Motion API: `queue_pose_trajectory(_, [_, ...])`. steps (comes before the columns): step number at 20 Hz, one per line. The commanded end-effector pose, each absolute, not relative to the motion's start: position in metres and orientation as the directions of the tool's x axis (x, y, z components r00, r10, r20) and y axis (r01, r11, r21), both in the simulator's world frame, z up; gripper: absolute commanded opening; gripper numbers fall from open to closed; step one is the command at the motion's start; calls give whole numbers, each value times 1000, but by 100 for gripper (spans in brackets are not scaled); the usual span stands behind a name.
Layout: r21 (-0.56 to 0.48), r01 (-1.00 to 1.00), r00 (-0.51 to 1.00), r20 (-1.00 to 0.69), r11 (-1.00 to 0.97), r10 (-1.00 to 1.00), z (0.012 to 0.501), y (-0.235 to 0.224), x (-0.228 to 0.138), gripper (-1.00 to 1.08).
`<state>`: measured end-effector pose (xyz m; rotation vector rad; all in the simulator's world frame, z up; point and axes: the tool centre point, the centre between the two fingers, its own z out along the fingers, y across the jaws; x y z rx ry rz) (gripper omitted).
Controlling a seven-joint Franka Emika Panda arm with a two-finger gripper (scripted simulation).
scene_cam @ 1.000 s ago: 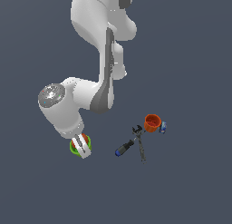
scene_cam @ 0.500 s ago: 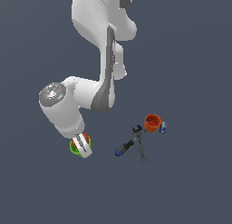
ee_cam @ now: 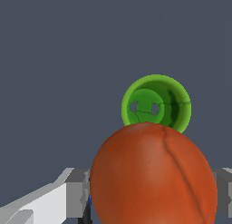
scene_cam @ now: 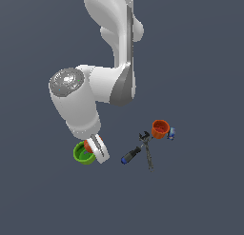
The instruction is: Pick up a designated object from a clutter of objects.
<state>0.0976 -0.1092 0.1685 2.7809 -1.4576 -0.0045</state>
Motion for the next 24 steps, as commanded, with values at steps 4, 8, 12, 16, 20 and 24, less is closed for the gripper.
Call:
queue_pose_trajectory(4, [1, -822, 569, 1, -569, -822, 221, -65, 105, -100])
queue_pose_trajectory(8, [1, -822, 569, 2, -569, -822, 259, -32, 111, -100])
queue_pose_trajectory(12, [1, -822, 569, 2, -569, -822, 296, 0, 117, -100])
queue_pose_trajectory(16, [1, -822, 569, 2, -569, -822, 332, 31, 123, -100])
queue_pose_trajectory(20, [1, -822, 569, 1, -569, -822, 362, 58, 129, -100])
queue_pose_trajectory(24, [1, -822, 569, 1, -569, -822, 386, 79, 134, -100])
